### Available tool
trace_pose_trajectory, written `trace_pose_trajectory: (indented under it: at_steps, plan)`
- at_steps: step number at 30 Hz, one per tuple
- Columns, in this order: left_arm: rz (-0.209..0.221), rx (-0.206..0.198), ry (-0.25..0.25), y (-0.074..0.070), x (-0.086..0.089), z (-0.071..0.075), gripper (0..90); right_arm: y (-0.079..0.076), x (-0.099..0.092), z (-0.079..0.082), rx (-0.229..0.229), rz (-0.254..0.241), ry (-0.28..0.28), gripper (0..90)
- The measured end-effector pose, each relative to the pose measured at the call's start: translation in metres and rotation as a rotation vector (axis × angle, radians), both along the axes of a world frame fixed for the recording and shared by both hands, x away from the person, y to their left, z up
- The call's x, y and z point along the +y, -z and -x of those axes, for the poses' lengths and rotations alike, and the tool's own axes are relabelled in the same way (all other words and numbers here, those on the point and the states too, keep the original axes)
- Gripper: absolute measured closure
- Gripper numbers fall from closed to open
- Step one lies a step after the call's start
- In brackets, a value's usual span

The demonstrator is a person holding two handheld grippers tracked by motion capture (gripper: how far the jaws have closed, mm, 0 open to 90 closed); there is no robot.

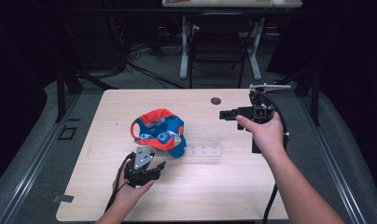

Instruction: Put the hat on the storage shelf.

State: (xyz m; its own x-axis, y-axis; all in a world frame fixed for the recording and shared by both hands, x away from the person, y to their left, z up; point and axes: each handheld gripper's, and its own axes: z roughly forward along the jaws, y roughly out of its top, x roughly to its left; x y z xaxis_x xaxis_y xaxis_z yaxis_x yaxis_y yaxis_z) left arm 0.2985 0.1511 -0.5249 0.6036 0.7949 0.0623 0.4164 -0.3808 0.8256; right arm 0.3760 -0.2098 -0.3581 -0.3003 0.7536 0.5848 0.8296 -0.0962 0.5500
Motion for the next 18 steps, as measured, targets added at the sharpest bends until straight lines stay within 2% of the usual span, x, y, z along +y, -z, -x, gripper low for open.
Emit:
trace_pose_trajectory:
  at_steps: [4,7,12,16,18]
  plan:
    - [-0.006,-0.002,-0.018,-0.001,0.012,0.002,46.9,0.004,-0.005,0.005,-0.011,0.029,0.002,65.3]
    - [0.003,-0.004,-0.034,-0.002,0.022,0.004,46.9,0.007,-0.008,0.011,-0.025,0.08,0.006,63.8]
    - [-0.001,0.002,-0.064,0.0,0.039,0.005,46.9,0.012,-0.012,0.017,-0.033,0.106,0.012,63.1]
    - [-0.001,0.023,-0.105,0.004,0.055,0.004,46.6,0.018,-0.017,0.024,-0.027,0.119,0.012,62.6]
    - [-0.002,0.026,-0.113,0.004,0.057,0.004,46.4,0.02,-0.019,0.024,-0.024,0.122,0.013,62.5]
